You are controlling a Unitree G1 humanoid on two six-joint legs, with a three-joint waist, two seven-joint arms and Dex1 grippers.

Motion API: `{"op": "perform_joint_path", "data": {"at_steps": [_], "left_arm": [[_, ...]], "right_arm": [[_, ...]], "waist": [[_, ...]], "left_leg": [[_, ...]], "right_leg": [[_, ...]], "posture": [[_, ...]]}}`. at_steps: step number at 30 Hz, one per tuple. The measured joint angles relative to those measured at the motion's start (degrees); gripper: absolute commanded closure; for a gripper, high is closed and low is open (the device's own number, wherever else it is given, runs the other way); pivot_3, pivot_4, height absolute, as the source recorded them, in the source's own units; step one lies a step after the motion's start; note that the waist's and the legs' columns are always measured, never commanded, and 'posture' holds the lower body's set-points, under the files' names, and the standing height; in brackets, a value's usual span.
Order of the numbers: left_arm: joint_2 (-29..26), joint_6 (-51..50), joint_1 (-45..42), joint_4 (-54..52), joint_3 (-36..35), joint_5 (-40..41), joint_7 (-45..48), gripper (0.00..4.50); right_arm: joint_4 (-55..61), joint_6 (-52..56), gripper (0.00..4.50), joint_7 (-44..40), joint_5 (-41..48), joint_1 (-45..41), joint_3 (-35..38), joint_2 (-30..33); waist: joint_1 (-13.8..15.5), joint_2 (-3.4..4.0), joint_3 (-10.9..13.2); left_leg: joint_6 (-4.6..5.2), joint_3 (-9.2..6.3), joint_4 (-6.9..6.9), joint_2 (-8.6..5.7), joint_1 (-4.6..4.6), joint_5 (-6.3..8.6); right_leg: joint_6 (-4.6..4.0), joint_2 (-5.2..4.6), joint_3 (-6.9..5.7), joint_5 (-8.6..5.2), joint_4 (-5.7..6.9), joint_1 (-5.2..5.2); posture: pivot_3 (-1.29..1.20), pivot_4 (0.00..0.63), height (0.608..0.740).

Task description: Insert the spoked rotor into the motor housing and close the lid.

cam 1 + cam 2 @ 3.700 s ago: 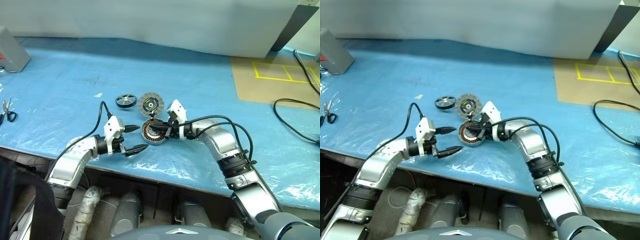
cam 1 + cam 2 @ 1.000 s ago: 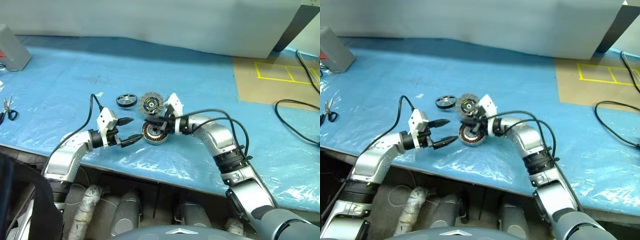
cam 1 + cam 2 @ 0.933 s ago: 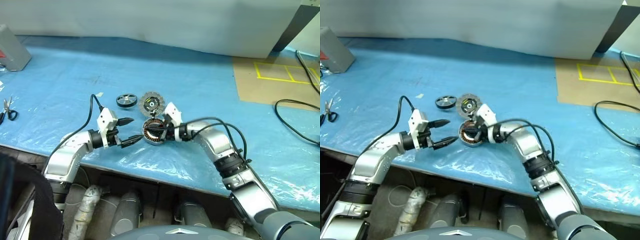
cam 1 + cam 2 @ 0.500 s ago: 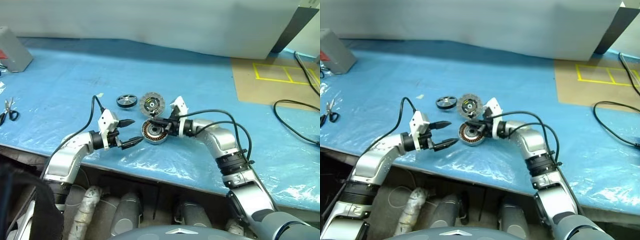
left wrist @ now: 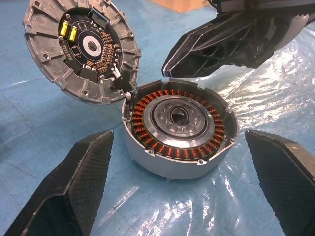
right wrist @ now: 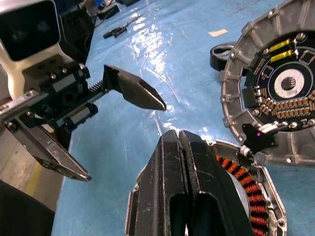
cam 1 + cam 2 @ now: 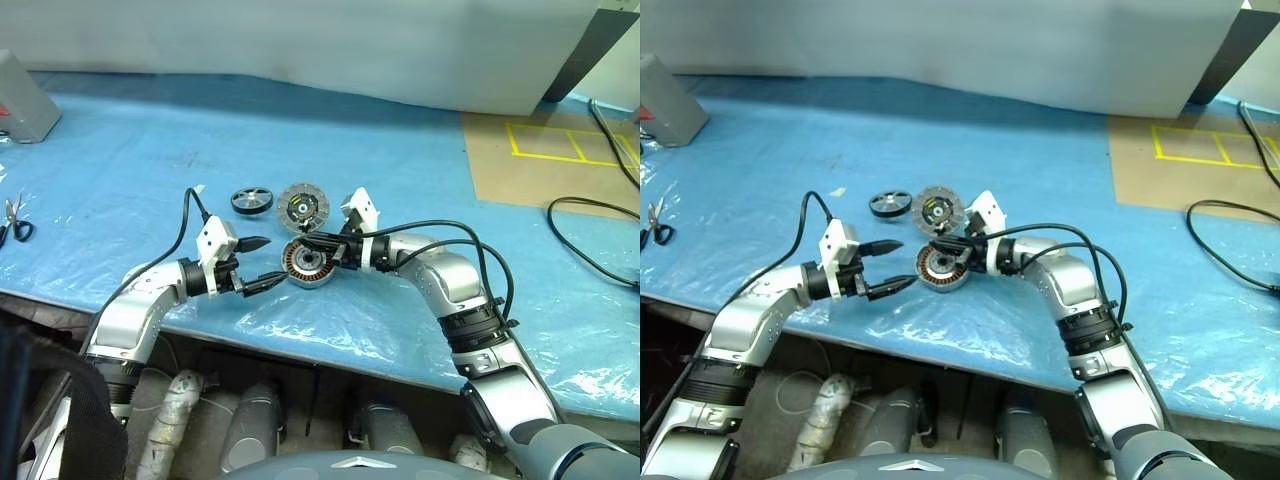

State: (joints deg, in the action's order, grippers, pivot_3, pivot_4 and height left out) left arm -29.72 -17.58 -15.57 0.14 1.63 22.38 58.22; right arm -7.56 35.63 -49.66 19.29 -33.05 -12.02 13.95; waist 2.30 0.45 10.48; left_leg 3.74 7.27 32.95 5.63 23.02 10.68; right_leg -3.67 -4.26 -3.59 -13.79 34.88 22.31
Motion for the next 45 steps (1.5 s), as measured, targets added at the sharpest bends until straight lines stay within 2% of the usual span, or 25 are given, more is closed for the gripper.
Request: {"op": "perform_joint_path", "data": {"at_steps": [5,8,12,15,18,21,24,26,30,37,45], "left_arm": [[0.39,-0.08,0.11,-0.27,0.13,-0.01,-0.44,0.00],[0.57,-0.11,0.11,-0.57,0.32,0.00,-0.45,0.00],[0.56,-0.20,0.10,-0.63,0.33,0.00,-0.44,0.00],[0.57,-0.25,0.10,-0.62,0.35,0.00,-0.40,0.00],[0.78,-0.38,-0.14,-0.62,0.72,-0.02,-0.40,0.00],[0.98,-0.43,-0.25,-0.62,1.15,-0.02,-0.40,0.00],[0.97,-0.46,-0.32,-0.63,1.15,-0.02,-0.41,0.00],[0.97,-0.55,-0.35,-0.78,1.16,0.00,-0.43,0.00],[0.95,-0.67,-0.28,-1.27,1.15,0.03,-0.56,0.00],[0.94,-0.67,-0.19,-1.39,1.15,0.05,-0.93,0.00],[0.94,-0.66,-0.20,-1.37,1.15,0.05,-0.92,0.00]], "right_arm": [[-7.09,-6.96,4.48,2.35,-6.53,-1.09,-4.58,-1.04],[-8.07,-8.90,4.48,2.58,-7.87,-1.24,-5.17,-1.34],[-5.69,-7.73,4.48,1.80,-6.89,0.92,-4.18,-0.67],[-3.62,-3.28,4.48,0.47,-2.48,2.15,-1.36,-1.26],[-1.93,0.73,4.48,0.48,3.52,1.13,3.98,-3.04],[-0.73,1.66,4.48,1.06,5.22,-0.84,6.07,-3.45],[-1.91,-0.15,4.48,1.82,2.13,-1.23,3.61,-2.68],[-5.97,-3.75,4.48,3.36,-4.12,-1.07,-1.60,-1.13],[-7.54,-8.79,4.48,3.14,-7.43,-0.37,-4.04,-0.46],[-6.83,-7.51,4.48,1.79,-5.56,0.80,-1.73,-1.01],[-2.67,-2.61,4.48,0.63,-0.21,0.54,1.66,-2.91]], "waist": [[-0.02,0.00,-0.01],[-0.04,-0.01,-0.02],[0.05,0.00,-0.01],[0.09,0.01,0.00],[0.05,0.01,0.00],[0.00,0.01,0.00],[0.01,0.01,0.00],[-0.01,0.00,-0.01],[0.02,0.01,-0.03],[0.02,0.01,-0.02],[0.01,0.02,-0.02]], "left_leg": [[-0.02,0.00,0.03,0.00,-0.02,0.00],[-0.10,0.00,0.03,0.02,-0.32,0.05],[-0.12,0.00,0.02,0.04,-0.64,0.06],[-0.12,0.00,0.02,0.04,-0.61,0.06],[-0.10,0.00,0.02,0.04,-0.48,0.05],[-0.10,0.00,0.01,0.05,-0.37,0.04],[-0.11,0.00,-0.01,0.05,-0.30,0.04],[-0.13,0.01,0.00,0.05,-0.26,0.03],[-0.13,0.01,0.00,0.06,-0.37,0.04],[-0.14,0.01,0.00,0.07,-0.53,0.04],[0.04,0.01,0.00,0.07,-0.14,-0.06]], "right_leg": [[0.00,0.00,-0.01,0.00,0.01,-0.03],[-0.01,0.00,-0.01,0.00,0.02,-0.29],[-0.01,0.00,-0.01,0.01,0.01,-0.64],[-0.02,0.00,-0.01,0.01,-0.01,-0.61],[-0.02,0.00,-0.01,0.01,-0.02,-0.47],[-0.02,0.01,-0.02,0.01,-0.01,-0.33],[-0.04,0.01,-0.04,0.00,-0.02,-0.27],[-0.04,0.01,-0.05,0.00,-0.03,-0.25],[-0.04,0.01,-0.04,0.00,-0.02,-0.36],[-0.04,0.01,-0.04,0.00,-0.02,-0.51],[-0.05,0.01,-0.06,0.00,-0.02,-0.14]], "posture": [[0.00,0.150,0.740],[0.00,0.150,0.740],[0.00,0.150,0.740],[0.00,0.150,0.740],[0.00,0.150,0.740],[0.00,0.150,0.740],[0.00,0.150,0.740],[0.00,0.150,0.740],[0.00,0.150,0.740],[0.00,0.150,0.740],[0.00,0.150,0.740]]}}
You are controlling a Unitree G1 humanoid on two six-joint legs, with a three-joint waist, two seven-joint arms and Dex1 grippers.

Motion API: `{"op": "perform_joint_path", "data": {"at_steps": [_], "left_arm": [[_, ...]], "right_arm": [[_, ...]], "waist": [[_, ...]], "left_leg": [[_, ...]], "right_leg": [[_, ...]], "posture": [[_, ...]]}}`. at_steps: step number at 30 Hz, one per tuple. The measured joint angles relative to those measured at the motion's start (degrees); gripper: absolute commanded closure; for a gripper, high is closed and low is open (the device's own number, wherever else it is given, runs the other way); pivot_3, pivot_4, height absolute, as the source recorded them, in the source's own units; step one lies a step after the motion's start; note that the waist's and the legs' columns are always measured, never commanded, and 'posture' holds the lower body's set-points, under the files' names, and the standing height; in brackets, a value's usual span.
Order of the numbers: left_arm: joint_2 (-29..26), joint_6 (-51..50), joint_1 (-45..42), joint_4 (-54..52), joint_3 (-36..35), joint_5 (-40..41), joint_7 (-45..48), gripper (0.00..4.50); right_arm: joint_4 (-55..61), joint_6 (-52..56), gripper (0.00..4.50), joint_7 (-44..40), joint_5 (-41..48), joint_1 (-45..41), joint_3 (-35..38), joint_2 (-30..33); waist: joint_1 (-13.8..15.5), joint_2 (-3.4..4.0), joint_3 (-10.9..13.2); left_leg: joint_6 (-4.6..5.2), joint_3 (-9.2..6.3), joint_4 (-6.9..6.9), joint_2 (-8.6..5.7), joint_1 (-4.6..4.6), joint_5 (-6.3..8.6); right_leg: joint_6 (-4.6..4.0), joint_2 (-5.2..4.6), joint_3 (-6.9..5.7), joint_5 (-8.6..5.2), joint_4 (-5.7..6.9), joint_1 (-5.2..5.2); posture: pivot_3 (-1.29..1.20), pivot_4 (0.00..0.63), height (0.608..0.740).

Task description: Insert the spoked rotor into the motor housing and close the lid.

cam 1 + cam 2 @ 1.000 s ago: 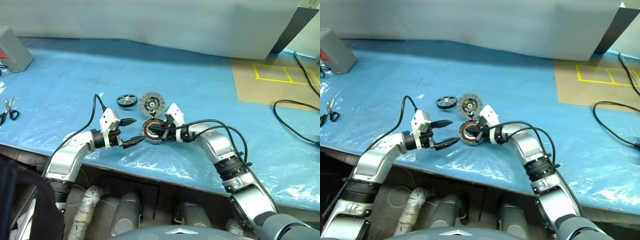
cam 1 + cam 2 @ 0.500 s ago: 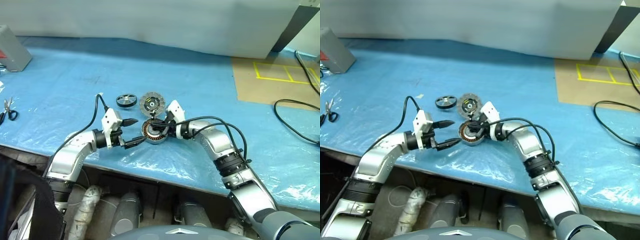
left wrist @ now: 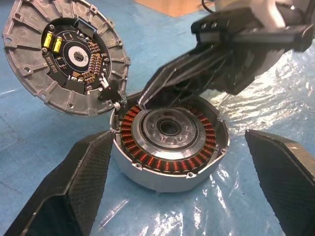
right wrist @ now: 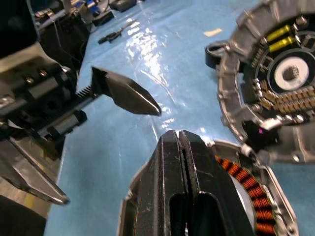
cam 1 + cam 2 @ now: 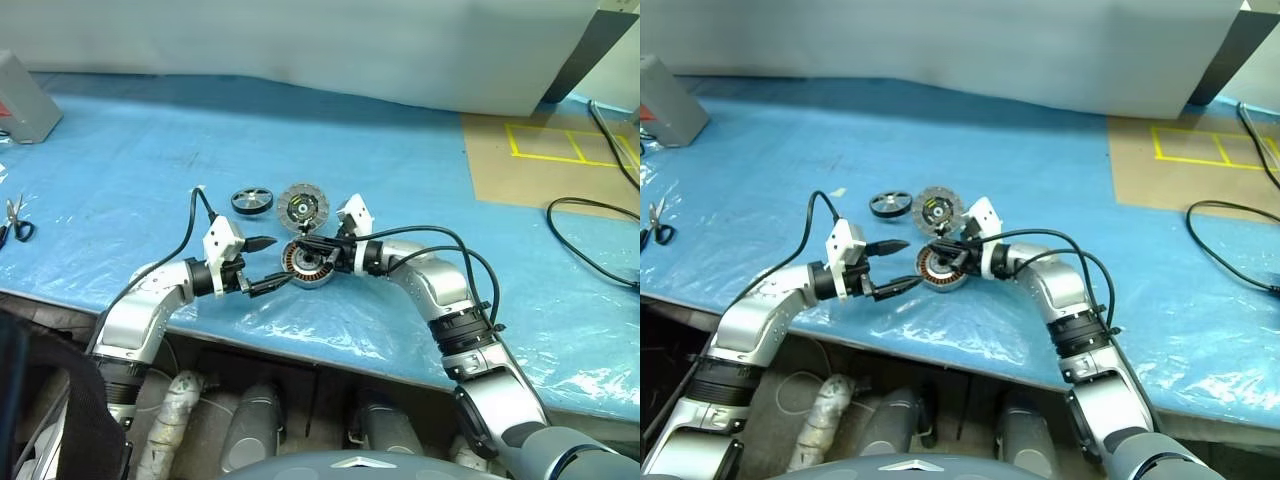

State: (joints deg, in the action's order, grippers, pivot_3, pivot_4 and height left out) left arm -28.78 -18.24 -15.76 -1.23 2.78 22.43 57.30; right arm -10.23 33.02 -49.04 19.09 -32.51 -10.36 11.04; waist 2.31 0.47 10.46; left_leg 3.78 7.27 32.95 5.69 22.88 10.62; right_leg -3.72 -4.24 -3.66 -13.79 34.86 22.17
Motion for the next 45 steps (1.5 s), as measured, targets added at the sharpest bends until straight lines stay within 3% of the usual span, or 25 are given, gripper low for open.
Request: {"op": "perform_joint_path", "data": {"at_steps": [5,10,20,24,28,31,35,39,45], "left_arm": [[-0.01,0.00,0.03,0.00,-0.02,0.00,-0.09,0.00],[-1.39,-0.52,0.43,0.10,0.02,-0.60,-0.37,0.00],[-17.58,-2.15,6.33,2.16,-8.44,2.58,9.03,0.00],[-20.69,1.88,-2.19,13.06,-9.10,-0.57,10.76,0.00],[-22.30,8.47,-19.55,28.07,-4.48,-8.01,13.47,0.00],[-20.11,13.98,-31.25,39.91,-0.59,-13.71,13.90,0.00],[-11.89,21.13,-43.22,56.86,3.59,-19.92,13.32,0.00],[-5.63,26.51,-47.77,66.66,5.53,-23.80,13.05,0.00],[-1.12,28.32,-51.64,75.31,6.72,-28.79,8.44,0.00]], "right_arm": [[-2.26,-3.50,4.48,0.11,-5.78,0.52,-5.99,2.07],[-2.43,-5.26,4.48,0.08,-6.32,0.91,-5.88,2.26],[11.31,4.77,4.48,-0.75,2.05,4.31,1.61,6.99],[16.33,7.07,4.48,-0.04,3.47,7.68,3.00,10.00],[21.55,8.25,4.48,0.66,3.81,11.27,4.11,13.81],[24.00,8.81,4.48,1.51,3.92,12.67,5.07,15.31],[26.10,9.51,4.48,4.01,4.36,13.70,5.77,15.43],[26.65,10.12,4.48,6.33,4.43,14.18,5.79,15.21],[28.66,11.42,4.48,9.04,4.68,16.25,5.98,15.46]], "waist": [[0.00,0.00,0.00],[0.02,0.00,0.00],[0.17,0.00,0.01],[0.97,0.00,0.03],[1.87,-0.05,0.03],[1.73,-0.04,0.03],[1.56,-0.06,0.03],[1.15,-0.09,0.05],[1.06,-0.16,0.10]], "left_leg": [[-0.16,0.00,0.01,0.00,0.00,0.08],[-0.17,0.00,0.01,0.01,-0.22,0.09],[-0.17,-0.02,-0.02,0.04,0.03,0.08],[-0.22,-0.01,0.00,0.04,-0.01,0.05],[-0.30,-0.02,-0.01,0.04,-0.12,0.00],[-0.34,-0.01,-0.02,0.04,-0.14,-0.03],[-0.44,-0.02,-0.03,0.04,0.02,-0.10],[-0.29,-0.02,-0.04,0.07,0.31,-0.23],[-0.09,-0.09,-0.06,0.13,0.39,-0.12]], "right_leg": [[0.00,0.00,-0.01,0.00,0.00,-0.01],[0.00,0.00,0.00,0.00,0.02,-0.19],[-0.02,0.05,-0.03,-0.01,0.02,0.05],[-0.03,0.05,-0.03,-0.01,0.02,-0.02],[-0.02,0.04,-0.03,0.01,0.03,-0.12],[-0.01,0.03,-0.03,0.01,-0.02,-0.13],[-0.01,0.03,-0.06,0.01,-0.08,-0.03],[-0.01,0.03,-0.11,0.01,-0.05,0.21],[-0.03,0.02,-0.31,0.00,-0.04,0.21]], "posture": [[0.00,0.150,0.740],[0.00,0.150,0.740],[0.00,0.150,0.740],[0.00,0.150,0.740],[0.00,0.150,0.740],[0.00,0.150,0.740],[0.00,0.150,0.740],[0.00,0.150,0.740],[0.00,0.150,0.740]]}}
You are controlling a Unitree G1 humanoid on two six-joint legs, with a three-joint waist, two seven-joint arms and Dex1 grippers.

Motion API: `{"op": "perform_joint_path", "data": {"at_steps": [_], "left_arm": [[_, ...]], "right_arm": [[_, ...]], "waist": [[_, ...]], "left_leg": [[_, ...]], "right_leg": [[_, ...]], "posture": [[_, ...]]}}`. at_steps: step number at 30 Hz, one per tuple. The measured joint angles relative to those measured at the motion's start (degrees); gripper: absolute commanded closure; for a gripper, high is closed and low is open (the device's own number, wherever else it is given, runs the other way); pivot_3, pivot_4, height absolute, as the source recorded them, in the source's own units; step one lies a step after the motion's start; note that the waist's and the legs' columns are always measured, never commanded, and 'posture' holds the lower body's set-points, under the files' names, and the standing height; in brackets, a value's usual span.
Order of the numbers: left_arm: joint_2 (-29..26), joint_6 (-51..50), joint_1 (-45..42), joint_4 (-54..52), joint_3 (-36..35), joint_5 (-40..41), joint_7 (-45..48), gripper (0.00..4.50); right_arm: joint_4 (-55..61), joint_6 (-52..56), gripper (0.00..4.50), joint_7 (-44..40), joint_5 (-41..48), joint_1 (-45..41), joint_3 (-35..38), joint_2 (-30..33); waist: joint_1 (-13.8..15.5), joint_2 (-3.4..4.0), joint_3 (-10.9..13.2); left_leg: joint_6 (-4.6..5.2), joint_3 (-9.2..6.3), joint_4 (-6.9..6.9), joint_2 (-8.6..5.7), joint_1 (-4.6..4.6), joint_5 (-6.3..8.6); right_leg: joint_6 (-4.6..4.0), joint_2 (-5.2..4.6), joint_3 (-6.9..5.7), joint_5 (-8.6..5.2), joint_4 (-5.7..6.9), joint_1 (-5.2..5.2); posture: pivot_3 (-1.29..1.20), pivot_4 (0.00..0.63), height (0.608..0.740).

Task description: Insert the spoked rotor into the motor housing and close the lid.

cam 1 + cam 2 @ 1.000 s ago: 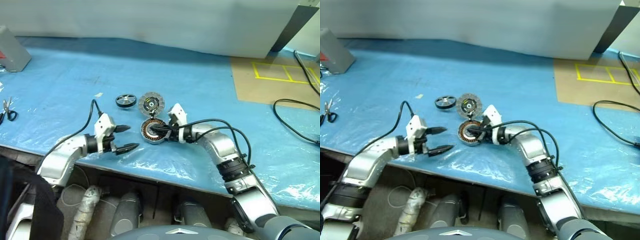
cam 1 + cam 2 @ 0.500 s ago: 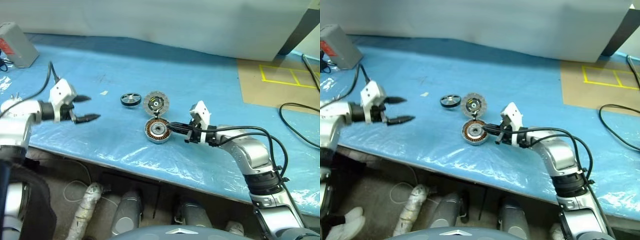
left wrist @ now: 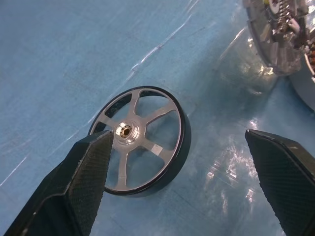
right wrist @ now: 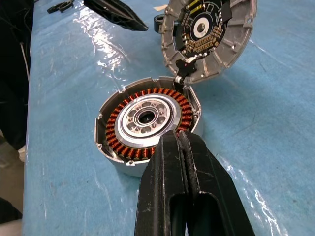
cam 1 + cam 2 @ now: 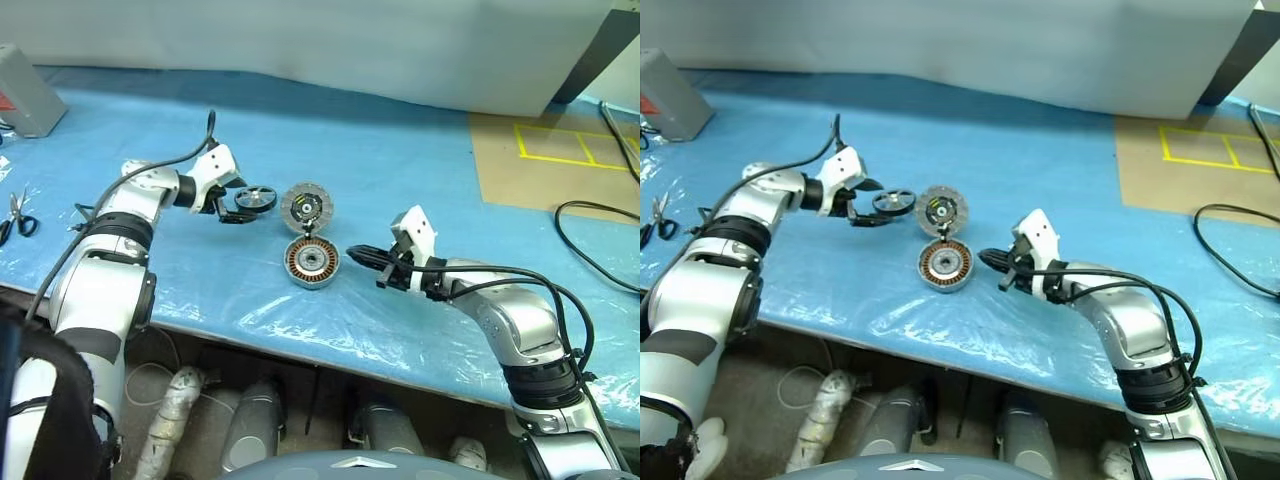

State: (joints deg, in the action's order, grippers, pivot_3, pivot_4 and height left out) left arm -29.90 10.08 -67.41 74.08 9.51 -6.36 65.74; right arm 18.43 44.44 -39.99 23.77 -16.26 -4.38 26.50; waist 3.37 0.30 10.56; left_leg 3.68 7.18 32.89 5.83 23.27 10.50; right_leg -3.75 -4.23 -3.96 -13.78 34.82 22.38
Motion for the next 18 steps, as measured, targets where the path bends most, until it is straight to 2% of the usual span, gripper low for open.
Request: {"op": "perform_joint_path", "data": {"at_steps": [7,18], "left_arm": [[1.22,-6.91,-4.96,2.22,-4.52,0.58,-3.47,0.00],[5.01,-10.58,-1.51,4.16,-4.60,-4.34,-18.92,0.00]], "right_arm": [[2.77,0.41,4.48,1.73,0.21,2.23,0.60,0.71],[2.93,0.42,4.48,4.46,0.15,4.05,0.96,0.73]], "waist": [[0.31,-0.04,0.02],[0.59,-0.06,0.04]], "left_leg": [[0.00,-0.01,0.03,0.00,-0.11,0.01],[0.04,-0.09,0.10,0.00,-0.02,0.01]], "right_leg": [[-0.01,-0.02,0.00,0.00,0.00,-0.10],[0.00,-0.02,-0.08,0.00,-0.02,-0.12]], "posture": [[0.00,0.150,0.740],[0.00,0.150,0.740]]}}
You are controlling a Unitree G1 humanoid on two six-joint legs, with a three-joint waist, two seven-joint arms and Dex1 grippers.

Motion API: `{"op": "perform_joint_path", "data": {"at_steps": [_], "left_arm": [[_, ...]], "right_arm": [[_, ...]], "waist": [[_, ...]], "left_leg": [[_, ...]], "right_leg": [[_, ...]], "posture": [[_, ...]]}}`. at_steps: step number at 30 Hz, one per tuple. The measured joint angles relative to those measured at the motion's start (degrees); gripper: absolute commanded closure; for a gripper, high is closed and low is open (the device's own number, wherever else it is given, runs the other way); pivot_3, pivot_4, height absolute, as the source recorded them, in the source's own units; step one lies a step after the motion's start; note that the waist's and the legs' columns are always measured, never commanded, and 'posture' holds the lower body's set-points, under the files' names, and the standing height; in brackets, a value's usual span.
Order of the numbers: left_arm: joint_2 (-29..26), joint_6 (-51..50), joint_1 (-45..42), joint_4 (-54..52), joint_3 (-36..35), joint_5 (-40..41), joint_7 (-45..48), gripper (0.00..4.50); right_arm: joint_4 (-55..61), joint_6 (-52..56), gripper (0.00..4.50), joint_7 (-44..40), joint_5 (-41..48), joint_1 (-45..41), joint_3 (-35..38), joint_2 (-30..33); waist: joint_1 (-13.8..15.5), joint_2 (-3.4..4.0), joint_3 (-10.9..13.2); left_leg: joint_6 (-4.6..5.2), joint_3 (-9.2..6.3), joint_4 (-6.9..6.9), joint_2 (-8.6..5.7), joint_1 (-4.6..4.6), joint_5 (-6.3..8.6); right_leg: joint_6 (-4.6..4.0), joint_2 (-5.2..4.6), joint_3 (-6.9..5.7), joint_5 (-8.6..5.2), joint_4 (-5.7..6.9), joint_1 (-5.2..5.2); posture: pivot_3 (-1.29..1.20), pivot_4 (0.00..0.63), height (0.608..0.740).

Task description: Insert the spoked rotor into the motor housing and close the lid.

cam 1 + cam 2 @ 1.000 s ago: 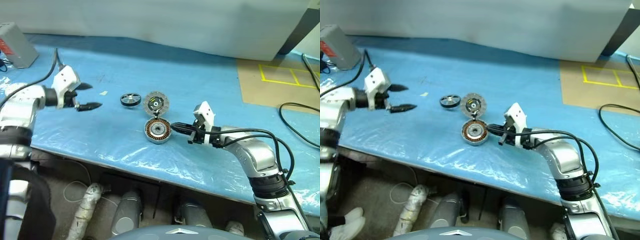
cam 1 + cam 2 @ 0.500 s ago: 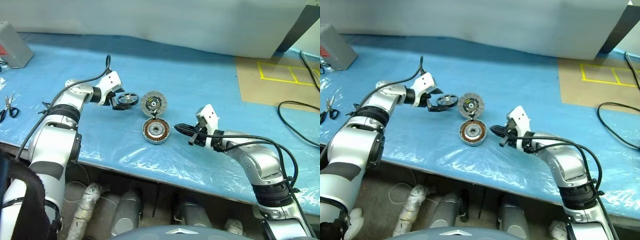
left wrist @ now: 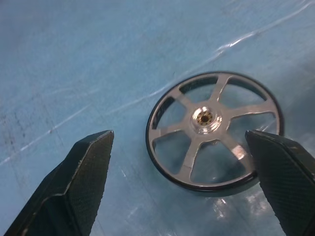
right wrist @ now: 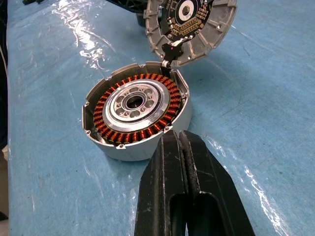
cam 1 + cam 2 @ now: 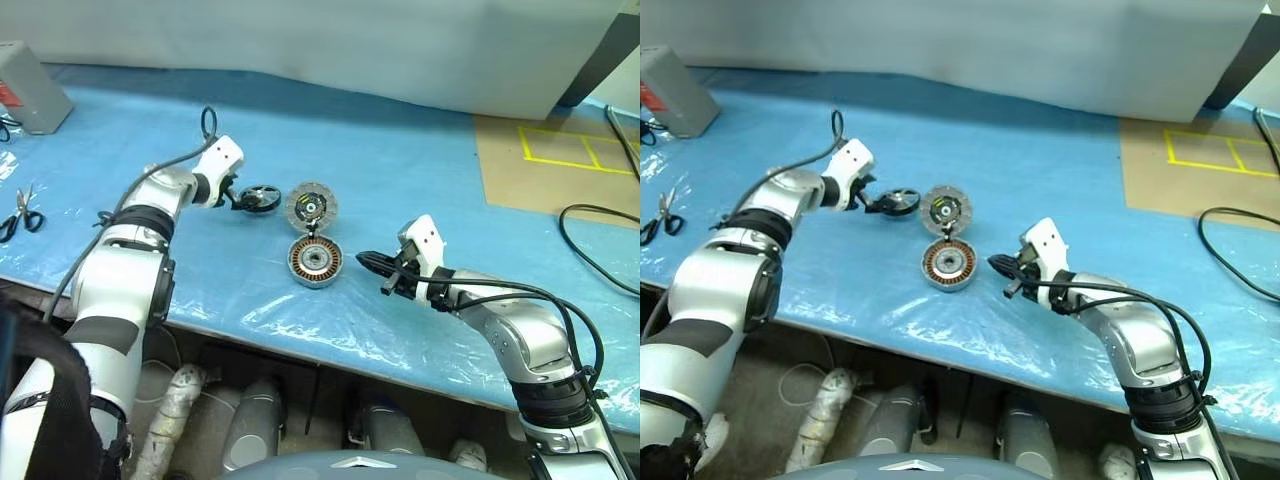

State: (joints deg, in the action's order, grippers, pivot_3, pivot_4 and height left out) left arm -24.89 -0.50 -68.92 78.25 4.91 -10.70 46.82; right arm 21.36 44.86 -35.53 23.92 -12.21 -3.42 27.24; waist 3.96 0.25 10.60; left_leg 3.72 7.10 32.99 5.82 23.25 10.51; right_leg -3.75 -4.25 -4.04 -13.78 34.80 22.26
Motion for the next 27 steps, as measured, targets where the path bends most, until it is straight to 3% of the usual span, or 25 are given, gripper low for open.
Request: {"op": "perform_joint_path", "data": {"at_steps": [13,16,19,27], "left_arm": [[1.52,0.56,1.95,-0.26,0.06,-2.00,-1.84,0.00],[1.39,0.59,2.25,-0.47,0.08,-2.01,-0.26,0.57],[1.37,0.83,2.81,-0.56,0.21,-2.05,2.02,1.53],[0.78,2.65,3.71,-1.69,1.02,-2.95,3.74,1.60]], "right_arm": [[0.88,0.15,4.48,1.17,-0.18,1.27,0.00,0.52],[0.90,0.16,4.50,1.62,-0.25,1.27,0.00,0.52],[0.90,0.16,4.50,1.93,-0.28,1.27,-0.02,0.52],[0.89,0.14,4.50,2.00,-0.66,1.26,-0.18,0.51]], "waist": [[-0.02,0.00,0.00],[-0.02,0.00,0.00],[-0.02,0.00,0.00],[-0.05,0.01,0.00]], "left_leg": [[0.00,-0.02,0.00,0.00,-0.13,0.01],[0.00,-0.02,0.00,0.00,-0.14,0.01],[-0.01,-0.02,0.00,0.00,-0.14,0.01],[-0.01,-0.03,0.00,0.00,-0.17,0.01]], "right_leg": [[0.00,-0.01,-0.01,0.00,0.00,-0.11],[0.00,-0.01,-0.01,0.00,0.00,-0.12],[0.00,-0.01,-0.01,0.00,0.00,-0.12],[0.00,-0.01,-0.01,0.00,0.00,-0.13]], "posture": [[0.00,0.150,0.740],[0.00,0.150,0.740],[0.00,0.150,0.740],[0.00,0.150,0.740]]}}
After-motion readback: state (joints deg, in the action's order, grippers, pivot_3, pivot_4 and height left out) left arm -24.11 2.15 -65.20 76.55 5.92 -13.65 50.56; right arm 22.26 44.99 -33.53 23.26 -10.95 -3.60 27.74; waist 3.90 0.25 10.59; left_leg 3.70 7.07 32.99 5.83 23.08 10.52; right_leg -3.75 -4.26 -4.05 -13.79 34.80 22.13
